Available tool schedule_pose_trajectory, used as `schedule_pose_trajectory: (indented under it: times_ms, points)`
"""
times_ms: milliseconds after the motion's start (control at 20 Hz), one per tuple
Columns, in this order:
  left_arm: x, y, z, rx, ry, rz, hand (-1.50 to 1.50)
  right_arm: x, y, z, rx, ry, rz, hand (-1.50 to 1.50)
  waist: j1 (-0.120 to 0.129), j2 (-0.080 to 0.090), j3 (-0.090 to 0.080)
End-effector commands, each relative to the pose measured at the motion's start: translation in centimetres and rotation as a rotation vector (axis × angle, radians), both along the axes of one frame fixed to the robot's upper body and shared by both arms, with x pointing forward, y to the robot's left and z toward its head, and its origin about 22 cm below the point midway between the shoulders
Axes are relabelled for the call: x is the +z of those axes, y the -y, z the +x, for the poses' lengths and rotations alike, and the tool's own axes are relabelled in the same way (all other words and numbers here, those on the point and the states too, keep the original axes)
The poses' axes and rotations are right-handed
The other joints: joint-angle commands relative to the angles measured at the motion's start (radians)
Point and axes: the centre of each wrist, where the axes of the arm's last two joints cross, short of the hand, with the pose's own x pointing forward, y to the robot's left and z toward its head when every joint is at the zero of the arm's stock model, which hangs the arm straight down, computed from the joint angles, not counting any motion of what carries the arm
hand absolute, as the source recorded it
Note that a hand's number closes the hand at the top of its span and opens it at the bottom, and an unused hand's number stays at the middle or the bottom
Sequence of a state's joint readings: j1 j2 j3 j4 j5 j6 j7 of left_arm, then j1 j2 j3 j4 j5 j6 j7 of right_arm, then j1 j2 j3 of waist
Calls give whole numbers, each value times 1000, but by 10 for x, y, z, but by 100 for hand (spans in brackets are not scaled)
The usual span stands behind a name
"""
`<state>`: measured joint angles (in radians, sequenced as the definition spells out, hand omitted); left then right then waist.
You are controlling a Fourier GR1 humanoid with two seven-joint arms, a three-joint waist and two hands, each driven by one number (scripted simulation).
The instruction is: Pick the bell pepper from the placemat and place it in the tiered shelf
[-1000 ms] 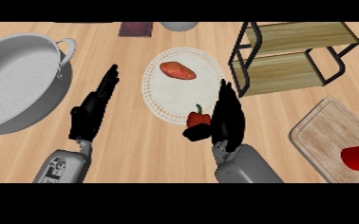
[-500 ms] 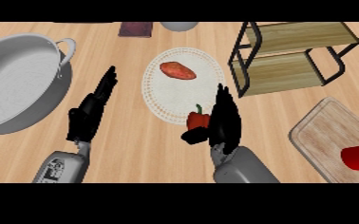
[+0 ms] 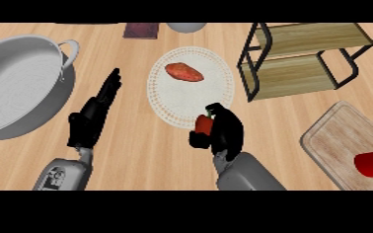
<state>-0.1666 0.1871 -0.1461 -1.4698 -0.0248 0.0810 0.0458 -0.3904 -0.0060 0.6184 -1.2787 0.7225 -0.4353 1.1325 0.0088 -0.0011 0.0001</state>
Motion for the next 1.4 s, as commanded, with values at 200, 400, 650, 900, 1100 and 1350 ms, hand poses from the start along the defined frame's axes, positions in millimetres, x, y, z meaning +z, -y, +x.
schedule_pose_trajectory:
  times_ms: [200, 400, 650, 900, 1100, 1350]
  points:
    - [4, 7, 17, -7, 14, -1, 0, 5, -13, 9, -81, -14, -75, 150, -5, 2, 0]
    - [-3, 12, 8, 13, -6, -6, 0, 7, -10, 10, -91, 40, -54, 150, -4, 1, 0]
    - [-19, -5, -2, 34, 0, -2, 0, 4, -9, -50, 369, 63, -141, 150, -14, -4, -1]
    - [3, -2, 9, 31, 16, -4, 0, 40, 12, -96, 588, 177, -111, 150, -24, -6, 0]
    - [-13, 1, -3, 27, -7, -16, 0, 82, 16, -106, 488, 394, 125, 150, -23, -6, 0]
    - [5, -16, 14, 17, 12, 0, 0, 128, 51, -120, 459, 534, 111, 150, -21, -1, 0]
